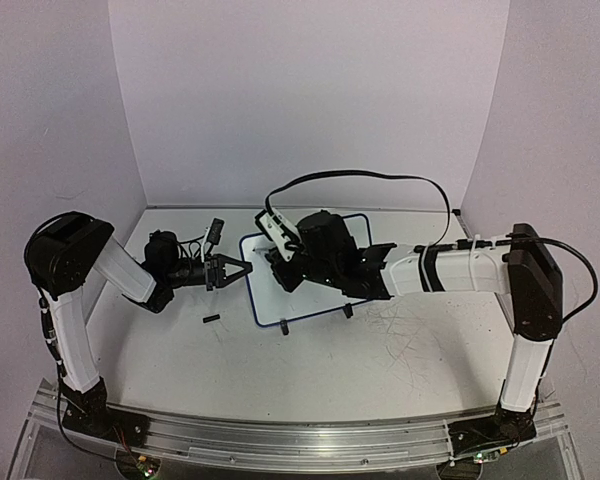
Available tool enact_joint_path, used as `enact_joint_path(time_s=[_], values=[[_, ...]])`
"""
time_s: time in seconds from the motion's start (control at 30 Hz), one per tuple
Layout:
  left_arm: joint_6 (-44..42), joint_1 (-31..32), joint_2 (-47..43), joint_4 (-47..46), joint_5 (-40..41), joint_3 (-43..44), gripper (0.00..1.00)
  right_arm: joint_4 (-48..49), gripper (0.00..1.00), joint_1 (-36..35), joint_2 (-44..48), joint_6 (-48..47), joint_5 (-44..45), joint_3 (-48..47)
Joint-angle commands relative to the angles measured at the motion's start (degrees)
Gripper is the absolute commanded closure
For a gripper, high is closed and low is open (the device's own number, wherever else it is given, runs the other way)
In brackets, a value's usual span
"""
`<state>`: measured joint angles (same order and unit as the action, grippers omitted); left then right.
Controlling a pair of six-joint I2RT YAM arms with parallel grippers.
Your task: Write a sentence on the whiteboard
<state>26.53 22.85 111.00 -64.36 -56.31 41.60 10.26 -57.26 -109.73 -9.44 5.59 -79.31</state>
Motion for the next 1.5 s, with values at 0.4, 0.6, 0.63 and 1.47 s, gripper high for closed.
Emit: enact_joint_path(time_s=[0.4,0.6,0.63,1.47], values=[[-3.50,1.18,-0.06,5.71,0.56,0.81,1.00,0.35,1.00,-0.10,-0.01,1.85,1.50,-0.60],[-3.54,1.16,-0.16,5.84,0.57,0.84,1.00,0.13,1.00,-0.10,0.37,2.47,1.16,0.25],[-3.57,1.14,-0.18,5.90,0.57,0.84,1.00,0.11,1.00,-0.10,0.44,2.57,1.12,0.43],[-3.85,1.18,-0.53,6.49,0.55,0.88,1.00,-0.07,1.00,-0.90,1.52,4.28,0.09,3.43]])
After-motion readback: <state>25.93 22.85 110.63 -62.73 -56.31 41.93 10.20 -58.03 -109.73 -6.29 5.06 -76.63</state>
